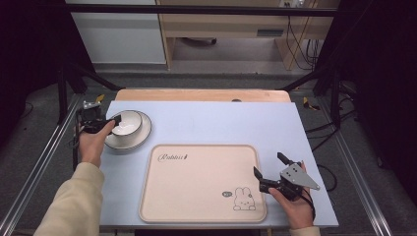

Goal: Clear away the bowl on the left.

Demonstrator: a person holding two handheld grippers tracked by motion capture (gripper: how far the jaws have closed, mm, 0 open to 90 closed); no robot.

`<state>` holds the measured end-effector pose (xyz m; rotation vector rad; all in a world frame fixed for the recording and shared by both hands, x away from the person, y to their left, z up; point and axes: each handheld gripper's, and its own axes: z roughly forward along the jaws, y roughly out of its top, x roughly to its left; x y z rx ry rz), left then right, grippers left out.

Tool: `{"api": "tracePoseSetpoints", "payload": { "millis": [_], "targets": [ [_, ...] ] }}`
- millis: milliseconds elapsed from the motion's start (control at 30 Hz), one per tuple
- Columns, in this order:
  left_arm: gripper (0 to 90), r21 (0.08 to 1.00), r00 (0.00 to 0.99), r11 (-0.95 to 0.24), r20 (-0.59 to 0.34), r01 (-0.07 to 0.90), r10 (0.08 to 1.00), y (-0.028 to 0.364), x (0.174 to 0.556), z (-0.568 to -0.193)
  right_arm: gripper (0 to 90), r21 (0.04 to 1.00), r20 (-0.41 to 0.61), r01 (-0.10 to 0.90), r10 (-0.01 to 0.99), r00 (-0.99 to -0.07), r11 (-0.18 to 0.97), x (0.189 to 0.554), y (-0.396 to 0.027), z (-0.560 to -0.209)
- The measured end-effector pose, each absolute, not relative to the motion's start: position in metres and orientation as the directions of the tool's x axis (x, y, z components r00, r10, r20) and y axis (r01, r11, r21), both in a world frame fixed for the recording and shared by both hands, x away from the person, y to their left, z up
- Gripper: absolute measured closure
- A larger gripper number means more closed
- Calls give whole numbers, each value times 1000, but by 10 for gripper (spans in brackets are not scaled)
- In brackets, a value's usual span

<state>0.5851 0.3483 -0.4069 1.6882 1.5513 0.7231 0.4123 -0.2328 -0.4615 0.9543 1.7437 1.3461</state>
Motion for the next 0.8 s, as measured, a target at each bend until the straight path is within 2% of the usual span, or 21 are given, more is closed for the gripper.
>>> {"api": "tracePoseSetpoints", "payload": {
  "millis": [67, 233, 467, 700, 800],
  "targets": [
    [385, 798, 70, 56, -122, 600, 990, 352, 584, -412, 60, 976, -101, 126, 878, -467, 179, 412, -233, -462],
    [426, 785, 40, 113, -173, 610, 984, 358, 582, -419, 61, 977, -102, 120, 877, -469, 178, 411, -232, -461],
    [447, 768, 33, 112, -171, 630, 985, 356, 584, -426, 60, 977, -99, 122, 879, -467, 175, 411, -234, -461],
    [518, 750, 10, 120, -167, 651, 986, 357, 588, -432, 61, 977, -94, 127, 878, -469, 173, 411, -233, -461],
    [543, 740, 6, 141, -192, 657, 981, 356, 589, -433, 60, 977, -91, 128, 878, -470, 169, 411, -234, -461]
  ]
}}
